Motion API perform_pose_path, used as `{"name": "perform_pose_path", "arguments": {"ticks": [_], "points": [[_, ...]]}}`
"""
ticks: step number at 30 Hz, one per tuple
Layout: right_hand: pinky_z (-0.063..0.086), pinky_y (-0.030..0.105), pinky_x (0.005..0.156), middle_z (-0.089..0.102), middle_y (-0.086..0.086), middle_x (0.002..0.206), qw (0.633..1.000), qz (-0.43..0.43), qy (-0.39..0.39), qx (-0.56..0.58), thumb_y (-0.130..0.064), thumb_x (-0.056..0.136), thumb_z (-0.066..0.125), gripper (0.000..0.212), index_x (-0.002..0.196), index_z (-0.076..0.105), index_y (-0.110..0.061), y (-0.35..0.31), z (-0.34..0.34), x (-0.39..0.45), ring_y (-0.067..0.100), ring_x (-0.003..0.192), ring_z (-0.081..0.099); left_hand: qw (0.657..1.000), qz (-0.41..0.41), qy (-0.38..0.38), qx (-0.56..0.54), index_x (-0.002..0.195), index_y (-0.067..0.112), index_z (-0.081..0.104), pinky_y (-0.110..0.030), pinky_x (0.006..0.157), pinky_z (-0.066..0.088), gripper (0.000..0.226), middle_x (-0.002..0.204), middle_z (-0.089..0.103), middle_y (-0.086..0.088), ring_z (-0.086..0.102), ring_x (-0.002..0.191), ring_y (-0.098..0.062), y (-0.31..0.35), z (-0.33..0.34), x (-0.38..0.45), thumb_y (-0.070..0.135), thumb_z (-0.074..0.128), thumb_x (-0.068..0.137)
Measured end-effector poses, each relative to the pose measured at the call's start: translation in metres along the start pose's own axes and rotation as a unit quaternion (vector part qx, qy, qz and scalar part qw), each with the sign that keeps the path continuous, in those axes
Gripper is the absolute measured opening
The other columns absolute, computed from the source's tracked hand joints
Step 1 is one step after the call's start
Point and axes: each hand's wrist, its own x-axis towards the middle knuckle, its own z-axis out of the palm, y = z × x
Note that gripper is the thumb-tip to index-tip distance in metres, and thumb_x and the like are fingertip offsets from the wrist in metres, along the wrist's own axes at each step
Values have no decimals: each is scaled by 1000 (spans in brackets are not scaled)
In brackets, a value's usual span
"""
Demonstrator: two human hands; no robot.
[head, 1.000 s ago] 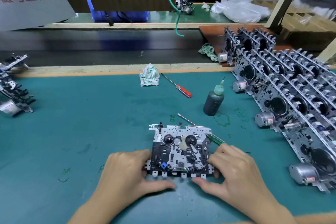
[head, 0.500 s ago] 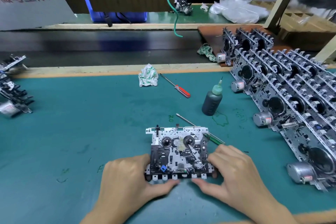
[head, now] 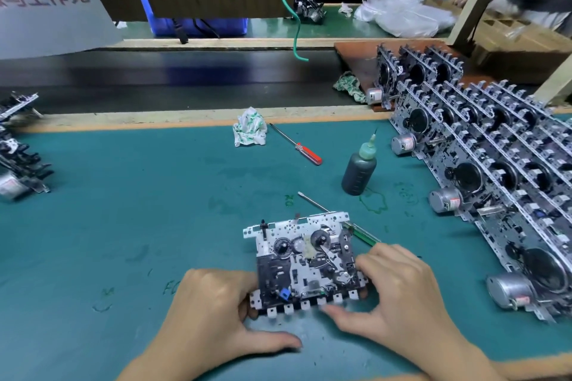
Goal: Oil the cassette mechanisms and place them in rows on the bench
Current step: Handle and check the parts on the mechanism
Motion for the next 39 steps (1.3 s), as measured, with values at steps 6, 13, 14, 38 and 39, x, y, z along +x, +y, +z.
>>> {"name": "perform_pose_path", "arguments": {"ticks": [6,13,14,38,39], "points": [[27,23,54,39,-6,55,999,-24,-25,20,-61,72,57,53,53,45,-13,3,-3,2,12,53,33,999,-50,-12,13,49,31,54,-13,34,32,59,33,38,10,40,31,-6,4,1,0,89,45,52],[31,26,53,35,-8,52,969,97,-88,211,-74,77,45,62,56,42,-16,-5,-16,13,8,52,34,986,-128,51,-94,57,22,52,-29,41,28,74,42,39,-4,34,41,-18,10,-8,1,87,22,76],[34,30,55,38,-3,50,948,144,-95,269,-77,76,42,65,58,43,-15,-7,-18,16,11,51,38,977,-151,70,-135,58,22,49,-31,43,29,71,42,34,-5,31,42,-20,13,-8,3,86,25,77],[39,13,77,56,-22,93,946,169,-120,248,-68,65,58,43,99,52,-44,5,-16,61,0,92,54,988,-100,59,-99,95,44,65,-24,83,43,44,100,61,24,53,101,2,-2,-35,72,71,36,76],[40,16,83,58,-23,97,935,170,-123,287,-61,65,66,43,102,53,-44,5,-11,60,1,97,55,985,-53,23,-160,104,44,64,-18,92,39,39,109,59,25,50,111,2,-3,-35,74,65,44,78]]}}
